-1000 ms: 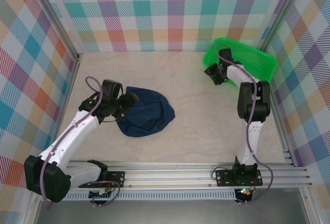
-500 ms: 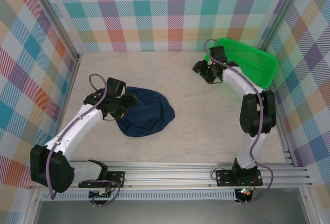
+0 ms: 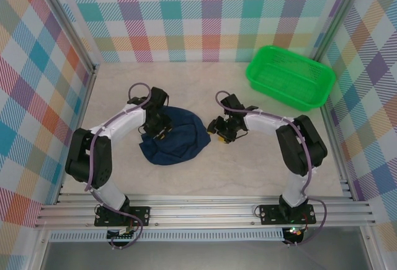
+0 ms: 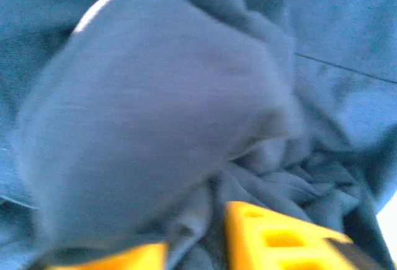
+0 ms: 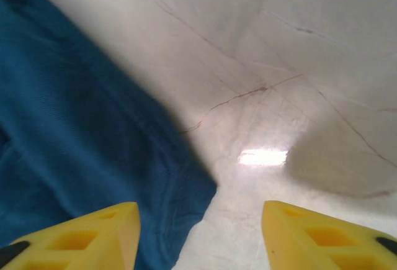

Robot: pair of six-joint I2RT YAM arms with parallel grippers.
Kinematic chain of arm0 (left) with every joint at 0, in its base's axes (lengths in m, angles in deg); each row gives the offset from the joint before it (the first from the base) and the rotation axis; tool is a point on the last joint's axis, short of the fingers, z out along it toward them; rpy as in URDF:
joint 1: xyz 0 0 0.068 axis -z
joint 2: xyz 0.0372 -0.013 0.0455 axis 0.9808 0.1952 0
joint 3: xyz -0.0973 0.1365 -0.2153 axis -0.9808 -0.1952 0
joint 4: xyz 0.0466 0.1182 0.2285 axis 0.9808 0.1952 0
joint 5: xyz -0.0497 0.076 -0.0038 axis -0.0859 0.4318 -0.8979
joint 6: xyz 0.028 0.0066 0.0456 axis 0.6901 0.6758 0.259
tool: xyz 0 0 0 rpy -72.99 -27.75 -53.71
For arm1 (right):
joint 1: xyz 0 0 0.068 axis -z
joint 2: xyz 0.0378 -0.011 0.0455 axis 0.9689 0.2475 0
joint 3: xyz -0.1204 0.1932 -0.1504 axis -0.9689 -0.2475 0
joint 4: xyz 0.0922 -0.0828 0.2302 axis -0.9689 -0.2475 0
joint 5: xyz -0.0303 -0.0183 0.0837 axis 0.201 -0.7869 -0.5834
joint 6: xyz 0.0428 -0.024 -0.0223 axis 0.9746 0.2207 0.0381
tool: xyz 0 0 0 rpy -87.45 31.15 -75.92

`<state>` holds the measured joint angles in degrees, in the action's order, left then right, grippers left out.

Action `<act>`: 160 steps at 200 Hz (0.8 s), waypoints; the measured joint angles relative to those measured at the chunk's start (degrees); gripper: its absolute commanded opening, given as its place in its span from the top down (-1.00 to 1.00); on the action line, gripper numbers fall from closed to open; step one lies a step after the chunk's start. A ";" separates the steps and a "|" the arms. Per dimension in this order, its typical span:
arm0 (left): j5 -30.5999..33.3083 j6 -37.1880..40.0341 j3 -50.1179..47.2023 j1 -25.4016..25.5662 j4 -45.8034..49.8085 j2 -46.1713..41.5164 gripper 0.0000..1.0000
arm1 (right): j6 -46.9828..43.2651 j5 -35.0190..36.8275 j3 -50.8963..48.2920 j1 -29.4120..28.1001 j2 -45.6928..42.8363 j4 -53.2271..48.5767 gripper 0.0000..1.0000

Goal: Fold and stack the t-shirts

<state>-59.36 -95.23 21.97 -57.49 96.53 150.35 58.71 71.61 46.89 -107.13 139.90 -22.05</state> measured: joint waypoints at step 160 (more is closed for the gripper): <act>14.97 14.27 25.66 -1.18 8.44 -10.34 1.00 | 1.84 6.80 7.98 -2.01 -8.48 -1.60 1.00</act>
<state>-44.39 -80.96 47.63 -58.67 104.96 140.01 60.55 78.41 54.87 -109.14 131.42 -23.64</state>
